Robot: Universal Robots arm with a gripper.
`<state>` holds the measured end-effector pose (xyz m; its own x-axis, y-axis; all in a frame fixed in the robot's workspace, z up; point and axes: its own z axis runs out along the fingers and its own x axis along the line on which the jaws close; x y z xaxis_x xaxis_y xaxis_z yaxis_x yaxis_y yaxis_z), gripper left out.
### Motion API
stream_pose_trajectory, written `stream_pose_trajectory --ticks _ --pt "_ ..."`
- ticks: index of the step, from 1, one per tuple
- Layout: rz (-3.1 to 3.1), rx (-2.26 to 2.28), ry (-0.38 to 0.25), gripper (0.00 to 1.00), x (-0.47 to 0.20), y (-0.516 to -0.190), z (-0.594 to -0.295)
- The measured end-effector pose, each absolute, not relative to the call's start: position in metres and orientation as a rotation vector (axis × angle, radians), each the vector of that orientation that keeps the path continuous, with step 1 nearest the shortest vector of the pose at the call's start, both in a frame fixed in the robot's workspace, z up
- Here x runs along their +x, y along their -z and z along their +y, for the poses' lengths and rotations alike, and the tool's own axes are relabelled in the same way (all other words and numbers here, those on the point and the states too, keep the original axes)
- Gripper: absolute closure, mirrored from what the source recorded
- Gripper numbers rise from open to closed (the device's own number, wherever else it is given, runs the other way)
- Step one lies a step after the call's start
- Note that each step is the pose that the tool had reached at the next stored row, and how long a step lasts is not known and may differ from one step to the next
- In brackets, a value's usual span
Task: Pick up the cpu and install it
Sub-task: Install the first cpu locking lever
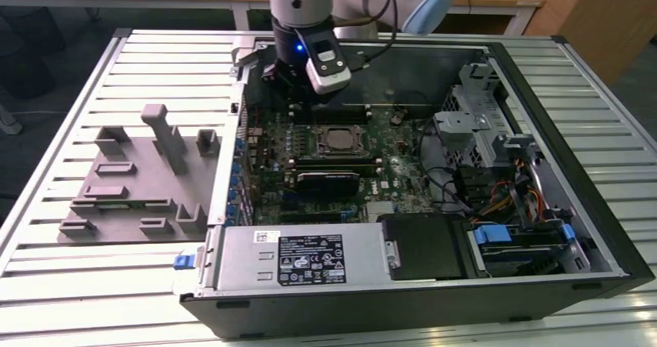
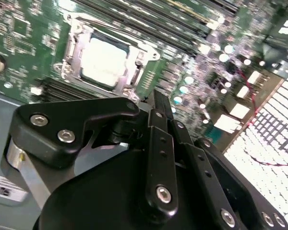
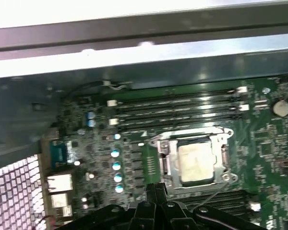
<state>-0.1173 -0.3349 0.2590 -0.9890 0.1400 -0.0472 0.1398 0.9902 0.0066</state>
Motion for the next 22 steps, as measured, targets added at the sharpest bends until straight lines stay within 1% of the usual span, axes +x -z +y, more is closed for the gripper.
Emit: stream_pose_trajectory --ticks 4,9,12,16,22 --pt "3.087 0.218 -0.011 0.89 -0.126 -0.259 -0.335" --pt "3.088 0.219 -0.065 0.89 -0.13 -0.259 -0.335" --pt "3.089 0.221 -0.121 0.89 -0.13 -0.259 -0.335" --pt "3.088 0.223 -0.229 0.89 -0.131 -0.259 -0.335" --pt "3.083 0.225 -0.331 0.89 -0.131 -0.259 -0.335"
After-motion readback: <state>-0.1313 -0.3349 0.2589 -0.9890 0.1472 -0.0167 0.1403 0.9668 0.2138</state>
